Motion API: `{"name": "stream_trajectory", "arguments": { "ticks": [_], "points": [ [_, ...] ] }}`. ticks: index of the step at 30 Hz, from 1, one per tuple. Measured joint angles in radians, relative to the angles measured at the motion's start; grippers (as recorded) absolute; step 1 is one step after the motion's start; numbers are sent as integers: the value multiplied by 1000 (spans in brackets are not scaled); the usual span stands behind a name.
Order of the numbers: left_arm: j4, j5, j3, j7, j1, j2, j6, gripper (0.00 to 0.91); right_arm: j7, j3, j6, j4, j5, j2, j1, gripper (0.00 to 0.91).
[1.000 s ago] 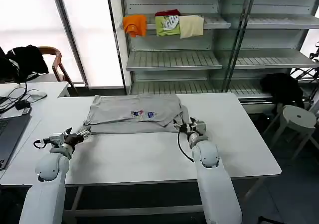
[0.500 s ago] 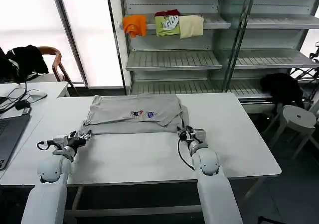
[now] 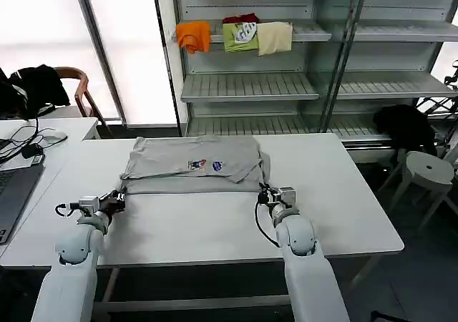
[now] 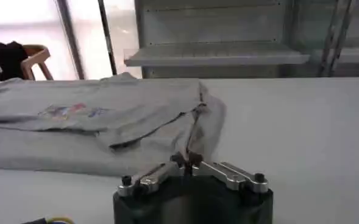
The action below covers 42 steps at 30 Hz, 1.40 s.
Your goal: Fold and organize the clothes.
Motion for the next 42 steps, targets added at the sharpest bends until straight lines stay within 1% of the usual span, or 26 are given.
{"name": "stream_trajectory", "arguments": {
  "ticks": [9,19,25,32,41,42],
  "points": [
    [-72,-14,-21,7,63,27,17,0,8,-23,-5,124,37,-22,-90,0],
    [-259,-75,-82,11,225,57,60,0,8,-35,-5,313,39,-49,-251,0],
    [-357,-111,-131,4,346,51,71,0,-5,-26,-5,400,32,-70,-332,0],
    [-467,-139,-187,-1,484,32,76,0,-32,-30,-5,486,6,-95,-422,0],
    [-562,-156,-230,-7,595,8,76,10,-54,-39,-4,553,-42,-104,-509,0],
    [-568,-156,-231,-9,602,6,77,705,-57,-39,-4,558,-49,-102,-517,907]
  ]
}}
